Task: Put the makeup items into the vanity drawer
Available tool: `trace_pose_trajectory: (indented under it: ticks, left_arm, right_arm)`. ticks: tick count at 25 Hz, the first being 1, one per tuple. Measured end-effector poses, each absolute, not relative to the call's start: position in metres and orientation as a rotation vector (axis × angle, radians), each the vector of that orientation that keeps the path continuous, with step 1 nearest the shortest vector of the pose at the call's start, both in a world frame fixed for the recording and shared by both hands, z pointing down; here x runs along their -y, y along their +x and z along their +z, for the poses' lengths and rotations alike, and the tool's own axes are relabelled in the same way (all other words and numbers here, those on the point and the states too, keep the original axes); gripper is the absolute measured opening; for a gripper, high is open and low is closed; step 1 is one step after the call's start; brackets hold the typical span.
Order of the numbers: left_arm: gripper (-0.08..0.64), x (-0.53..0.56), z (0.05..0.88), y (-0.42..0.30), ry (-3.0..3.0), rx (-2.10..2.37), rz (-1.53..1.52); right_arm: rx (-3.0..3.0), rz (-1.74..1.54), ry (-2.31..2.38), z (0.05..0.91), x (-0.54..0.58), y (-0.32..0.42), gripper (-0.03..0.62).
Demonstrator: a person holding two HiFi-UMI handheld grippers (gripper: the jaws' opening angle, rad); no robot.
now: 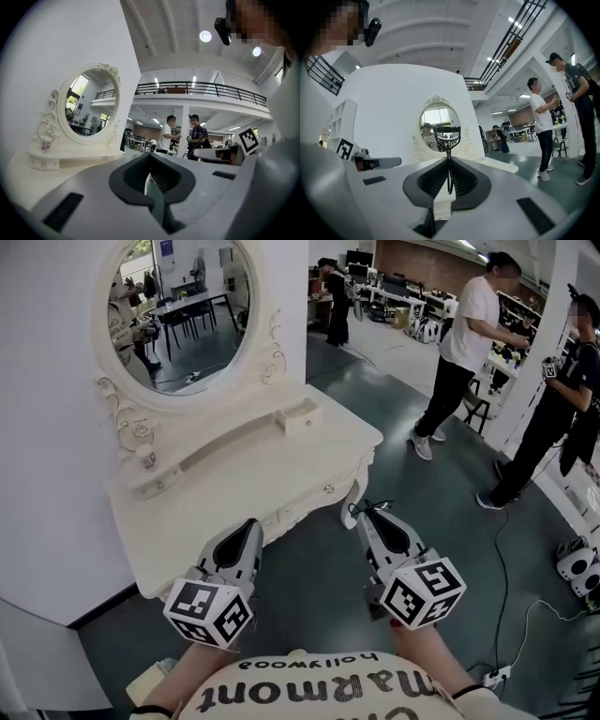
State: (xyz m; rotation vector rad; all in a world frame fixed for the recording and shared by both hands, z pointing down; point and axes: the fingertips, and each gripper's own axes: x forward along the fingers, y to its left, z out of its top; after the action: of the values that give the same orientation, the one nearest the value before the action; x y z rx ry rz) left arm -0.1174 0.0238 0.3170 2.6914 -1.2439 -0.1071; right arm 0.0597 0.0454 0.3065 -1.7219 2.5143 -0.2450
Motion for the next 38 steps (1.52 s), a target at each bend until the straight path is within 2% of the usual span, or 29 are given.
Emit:
trace_pose_trajectory:
  ticks: [14,38]
  left_arm:
    - [0.009,0.020,0.359,-0.103,2.625,1.211,-0.052]
    - [0.009,0.178,0.364,-0.028,2.545,1.359,-0.061]
  right_arm:
    - [-2.529,-0.355,-1.760,0.347,-0.003,0.073,0.038]
    - [-2.682,-0.393,-1.576,0.356,0.181,0.139,0.038]
